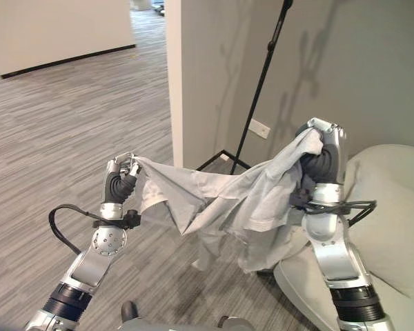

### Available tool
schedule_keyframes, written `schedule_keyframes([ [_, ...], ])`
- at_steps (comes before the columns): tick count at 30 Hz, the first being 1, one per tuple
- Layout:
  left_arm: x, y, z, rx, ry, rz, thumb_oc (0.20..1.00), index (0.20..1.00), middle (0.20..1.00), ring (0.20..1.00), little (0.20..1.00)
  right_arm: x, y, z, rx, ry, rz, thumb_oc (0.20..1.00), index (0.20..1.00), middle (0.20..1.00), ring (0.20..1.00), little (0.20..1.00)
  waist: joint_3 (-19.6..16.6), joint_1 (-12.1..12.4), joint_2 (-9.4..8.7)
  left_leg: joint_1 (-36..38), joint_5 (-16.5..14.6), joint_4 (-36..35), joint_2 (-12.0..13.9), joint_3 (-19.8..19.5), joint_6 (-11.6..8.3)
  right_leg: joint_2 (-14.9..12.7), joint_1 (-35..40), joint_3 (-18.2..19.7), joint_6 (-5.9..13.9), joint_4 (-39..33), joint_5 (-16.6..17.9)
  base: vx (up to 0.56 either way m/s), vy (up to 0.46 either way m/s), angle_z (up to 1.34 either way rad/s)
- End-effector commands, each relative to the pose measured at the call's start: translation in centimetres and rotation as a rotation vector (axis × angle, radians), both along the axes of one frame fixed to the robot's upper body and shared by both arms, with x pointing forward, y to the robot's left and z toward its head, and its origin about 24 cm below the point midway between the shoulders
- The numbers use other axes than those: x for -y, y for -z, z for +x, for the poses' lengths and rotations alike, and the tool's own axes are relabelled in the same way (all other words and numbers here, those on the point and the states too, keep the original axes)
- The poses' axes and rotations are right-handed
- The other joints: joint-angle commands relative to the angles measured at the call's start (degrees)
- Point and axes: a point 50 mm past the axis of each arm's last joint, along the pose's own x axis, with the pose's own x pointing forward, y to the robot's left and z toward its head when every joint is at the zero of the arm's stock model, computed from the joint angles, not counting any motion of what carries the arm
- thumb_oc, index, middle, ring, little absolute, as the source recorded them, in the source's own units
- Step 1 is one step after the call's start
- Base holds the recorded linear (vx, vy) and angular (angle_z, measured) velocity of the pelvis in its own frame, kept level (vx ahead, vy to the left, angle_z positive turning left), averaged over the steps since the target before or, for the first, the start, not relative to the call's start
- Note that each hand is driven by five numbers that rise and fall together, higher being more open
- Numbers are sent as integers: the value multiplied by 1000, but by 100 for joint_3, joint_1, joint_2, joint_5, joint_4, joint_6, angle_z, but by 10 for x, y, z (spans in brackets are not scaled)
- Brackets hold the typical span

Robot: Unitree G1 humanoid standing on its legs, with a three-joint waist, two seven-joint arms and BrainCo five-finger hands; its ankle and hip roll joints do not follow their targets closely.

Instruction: Hang the clothes on the sofa on the clothes rack.

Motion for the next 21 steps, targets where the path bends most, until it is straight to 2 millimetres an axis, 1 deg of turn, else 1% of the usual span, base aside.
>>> schedule_keyframes([
  [1,4,-24,-7,128,39,15,200,200,200,200,200,-2,-42,-5,225,-15,28,200,200,200,200,200,-168,69,81,-1063,533,-135,702,-502,-282,17,756,-214,23,14,-969,504,384,-27],
  [2,3,-21,-6,114,39,19,200,200,200,200,200,2,-32,-8,182,10,35,200,200,200,200,200,-178,79,32,-1263,427,179,536,-487,-237,-103,810,-196,77,135,-922,298,276,-11],
  [3,1,-18,-8,96,42,16,200,200,200,200,200,4,-26,-10,161,27,59,200,200,200,200,200,-176,65,-12,-1333,291,434,324,-428,-111,-258,705,-171,132,456,-761,542,537,0],
  [4,-4,-16,-8,84,34,35,200,200,200,200,200,3,-22,-10,144,39,60,200,200,200,200,200,-170,10,-43,-1224,16,515,5,-295,156,-495,356,-127,200,1245,-346,353,407,4],
  [5,-4,-16,-8,84,34,36,200,200,200,200,200,3,-22,-10,144,39,61,200,200,200,200,200,-185,21,-59,-1241,31,505,-16,-265,193,-526,298,-100,215,1283,-332,467,554,1],
  [6,-12,-22,-9,114,14,99,200,200,200,200,200,1,-23,-6,149,50,48,200,200,200,200,200,-188,-42,-27,-1016,-210,449,-277,-46,457,-747,-137,-89,310,2197,224,321,435,-3],
  [7,-16,-27,-9,137,-5,117,200,200,200,200,200,-1,-23,-4,153,54,48,200,200,200,200,200,-186,-38,-11,-891,-342,436,-426,124,587,-899,-336,-171,366,2578,429,330,433,-18],
  [8,-17,-27,-9,138,-8,118,200,200,200,200,200,-2,-23,-3,155,52,49,200,200,200,200,200,-184,-25,-51,-875,-355,427,-468,170,612,-951,-383,-115,392,2634,418,220,331,-16],
  [9,-21,-33,-8,167,-37,128,200,200,200,200,200,-6,-25,-2,166,55,57,200,200,200,200,200,-143,-58,-4,-674,-493,393,-619,316,744,-1089,-573,-282,410,2964,621,315,415,-32],
  [10,-26,-38,-6,201,-71,146,200,200,200,200,200,-8,-27,-2,171,59,48,200,200,200,200,200,-68,-140,29,-367,-611,296,-870,471,871,-1119,-857,-461,399,3133,640,477,503,-25],
  [11,-29,-40,-6,214,-94,151,200,200,200,200,200,-8,-30,-3,187,64,30,200,200,200,200,200,-75,-170,43,-186,-763,235,-1011,455,848,-1098,-980,-561,435,2992,478,444,368,-44],
  [12,-32,-42,-5,221,-108,156,200,200,200,200,200,-7,-32,-3,197,74,18,200,200,200,200,200,-81,-155,54,-64,-828,172,-1100,532,838,-1178,-967,-762,424,2679,318,261,138,-42],
  [13,-32,-42,-5,222,-107,156,200,200,200,200,200,-7,-32,-3,197,75,18,200,200,200,200,200,-74,-161,60,-40,-824,151,-1098,529,832,-1163,-920,-789,412,2631,309,266,55,-47],
  [14,-31,-44,-7,226,-92,159,200,200,200,200,200,-2,-37,-4,221,112,3,200,200,200,200,200,-94,-160,104,130,-924,69,-1143,624,785,-1330,-945,-1202,370,1899,227,258,-2,-31],
  [15,-29,-44,-7,222,-81,146,200,200,200,200,200,-1,-37,-5,224,125,-3,200,200,200,200,200,-100,-184,151,206,-943,30,-1123,619,754,-1316,-882,-1321,374,1487,317,335,-35,-24],
  [17,-28,-45,-5,218,-71,142,200,200,200,200,200,1,-39,-5,230,160,-23,200,200,200,200,200,-141,-243,178,381,-1058,-26,-1127,658,708,-1460,-920,-1351,484,816,549,256,-100,-25],
  [18,-27,-47,-4,225,-66,154,200,200,200,200,200,1,-40,-5,235,168,-33,200,200,200,200,200,-146,-256,190,452,-1074,-46,-1115,734,694,-1561,-951,-1446,528,553,703,179,-57,-27],
  [19,-27,-47,-4,227,-67,157,200,200,200,200,200,1,-41,-5,236,169,-34,200,200,200,200,200,-148,-246,199,475,-1104,-66,-1123,726,687,-1536,-912,-1423,569,463,752,173,-65,-25],
  [21,-25,-52,0,245,-61,164,200,200,200,200,200,-1,-42,-4,239,171,-43,200,200,200,200,200,-158,-275,218,661,-1205,-105,-1107,826,624,-1687,-953,-1519,675,-36,949,307,-106,-30],
])
